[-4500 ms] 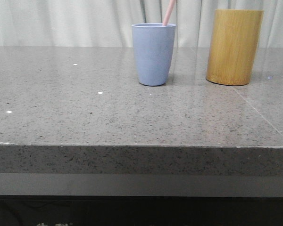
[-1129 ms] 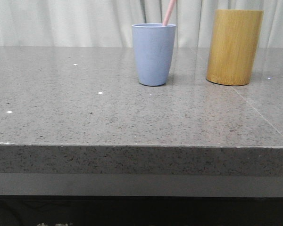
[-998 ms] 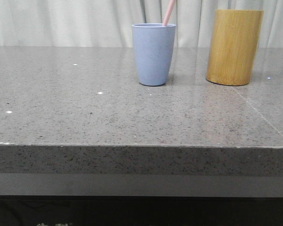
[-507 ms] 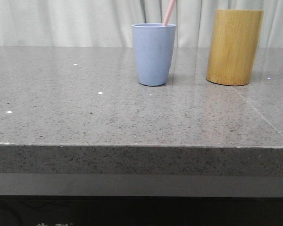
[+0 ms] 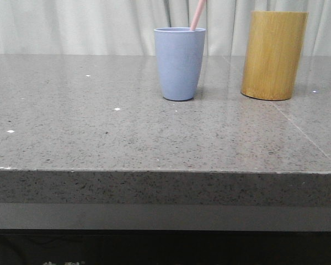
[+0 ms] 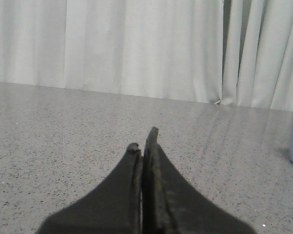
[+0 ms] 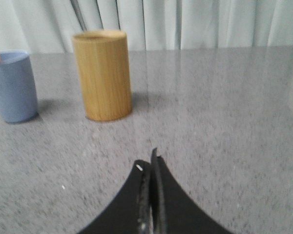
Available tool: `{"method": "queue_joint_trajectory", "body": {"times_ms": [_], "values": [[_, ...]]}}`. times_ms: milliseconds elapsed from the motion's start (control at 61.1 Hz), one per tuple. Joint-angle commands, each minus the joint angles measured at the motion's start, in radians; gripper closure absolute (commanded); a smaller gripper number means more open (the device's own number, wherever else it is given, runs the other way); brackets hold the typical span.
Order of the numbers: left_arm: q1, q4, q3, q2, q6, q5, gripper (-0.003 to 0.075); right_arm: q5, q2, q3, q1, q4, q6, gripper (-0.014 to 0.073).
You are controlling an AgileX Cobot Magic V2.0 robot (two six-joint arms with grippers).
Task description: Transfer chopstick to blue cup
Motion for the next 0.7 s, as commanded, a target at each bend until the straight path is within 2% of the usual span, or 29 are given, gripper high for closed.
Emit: {"method": "queue_joint_trajectory", "body": {"times_ms": [0, 131, 295, 687], "values": [[-0.007, -0.001, 0.014, -0.024, -0.011, -0.077, 0.0739, -0.168, -0.025, 0.062, -0.007, 0.007, -0.007, 0.066], [-0.007, -0.001, 0.014, -0.024, -0.011, -0.077, 0.0739, -0.258, -0.052, 0.134, -0.007, 0.007, -0.007, 0.066], [-0.007, -0.001, 0.014, -0.024, -0.011, -0.077, 0.0739, -0.304, -0.052, 0.133, -0.007, 0.007, -0.007, 0.066], [-0.007, -0.001, 0.014, -0.024, -0.011, -0.077, 0.0739, -0.3, -0.052, 0.133, -0.007, -0.02, -0.008, 0.066]]}}
